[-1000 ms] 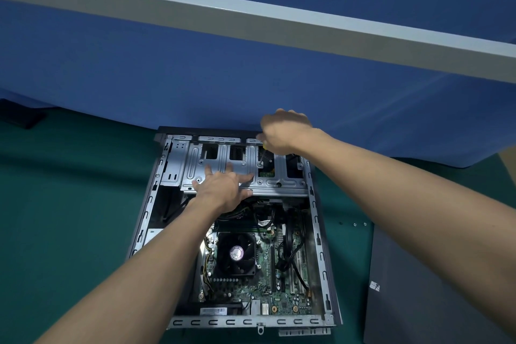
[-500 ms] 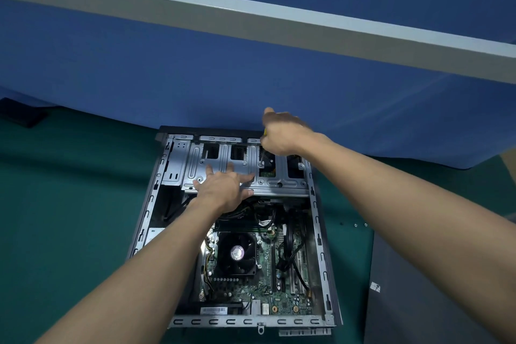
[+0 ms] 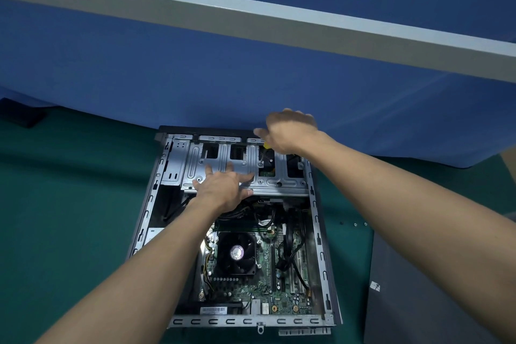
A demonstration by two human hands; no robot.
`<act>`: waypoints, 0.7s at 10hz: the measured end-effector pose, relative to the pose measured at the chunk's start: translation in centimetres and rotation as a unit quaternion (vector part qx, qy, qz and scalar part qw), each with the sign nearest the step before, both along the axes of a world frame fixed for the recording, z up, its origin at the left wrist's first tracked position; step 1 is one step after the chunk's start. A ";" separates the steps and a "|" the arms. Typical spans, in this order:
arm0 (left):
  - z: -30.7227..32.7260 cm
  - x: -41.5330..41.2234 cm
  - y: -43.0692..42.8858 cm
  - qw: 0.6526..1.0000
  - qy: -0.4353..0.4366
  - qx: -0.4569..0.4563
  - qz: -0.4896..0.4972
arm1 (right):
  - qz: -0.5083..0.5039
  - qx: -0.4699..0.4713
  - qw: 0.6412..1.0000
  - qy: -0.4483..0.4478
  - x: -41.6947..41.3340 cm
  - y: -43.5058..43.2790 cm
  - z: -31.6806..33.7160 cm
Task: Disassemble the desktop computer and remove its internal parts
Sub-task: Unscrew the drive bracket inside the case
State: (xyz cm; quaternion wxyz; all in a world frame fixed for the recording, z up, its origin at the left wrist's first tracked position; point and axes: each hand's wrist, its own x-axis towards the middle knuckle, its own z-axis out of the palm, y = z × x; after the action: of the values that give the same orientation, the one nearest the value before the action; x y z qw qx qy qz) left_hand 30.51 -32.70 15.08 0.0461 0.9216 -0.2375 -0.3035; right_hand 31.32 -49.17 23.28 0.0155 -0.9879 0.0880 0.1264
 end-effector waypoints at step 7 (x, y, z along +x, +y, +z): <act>-0.1 0.1 0.1 1.000 0.006 0.016 -0.019 | -0.034 0.026 0.999 0.007 -0.2 -0.3 0.0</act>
State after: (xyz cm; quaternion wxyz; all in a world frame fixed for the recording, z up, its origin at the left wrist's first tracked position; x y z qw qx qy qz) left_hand 30.64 -32.65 14.94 0.0273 0.9154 -0.2503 -0.3140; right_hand 31.09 -49.47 23.29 0.0450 -0.9827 0.1181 0.1353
